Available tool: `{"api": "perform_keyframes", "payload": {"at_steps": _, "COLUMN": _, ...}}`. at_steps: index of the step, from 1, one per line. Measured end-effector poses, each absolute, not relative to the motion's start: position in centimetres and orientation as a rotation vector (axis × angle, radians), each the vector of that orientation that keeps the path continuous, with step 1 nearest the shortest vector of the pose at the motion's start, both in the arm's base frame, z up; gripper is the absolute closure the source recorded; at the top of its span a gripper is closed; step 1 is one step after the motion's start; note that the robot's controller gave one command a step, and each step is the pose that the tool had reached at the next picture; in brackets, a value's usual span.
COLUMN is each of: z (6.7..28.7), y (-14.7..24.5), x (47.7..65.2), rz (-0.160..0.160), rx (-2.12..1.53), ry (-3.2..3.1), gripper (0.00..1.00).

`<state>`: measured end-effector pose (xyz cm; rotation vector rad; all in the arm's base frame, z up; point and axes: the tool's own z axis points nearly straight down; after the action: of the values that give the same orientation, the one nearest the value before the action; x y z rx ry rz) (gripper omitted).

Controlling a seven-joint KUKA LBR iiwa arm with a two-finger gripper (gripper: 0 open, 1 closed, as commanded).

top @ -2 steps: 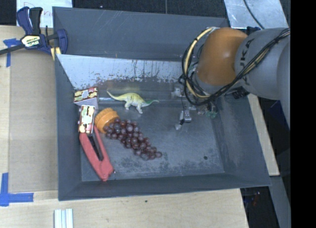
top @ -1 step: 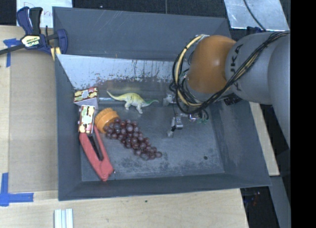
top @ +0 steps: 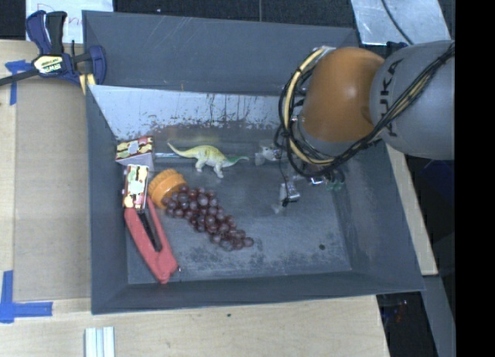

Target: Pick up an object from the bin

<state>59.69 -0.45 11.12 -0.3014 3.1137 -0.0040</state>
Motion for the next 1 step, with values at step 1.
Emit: {"api": "perform_keyframes", "payload": {"at_steps": 1, "z": 10.97, "y": 0.71, "x": 58.77, "rz": -0.006, "rx": -0.487, "ry": 3.085, "gripper": 0.0}}
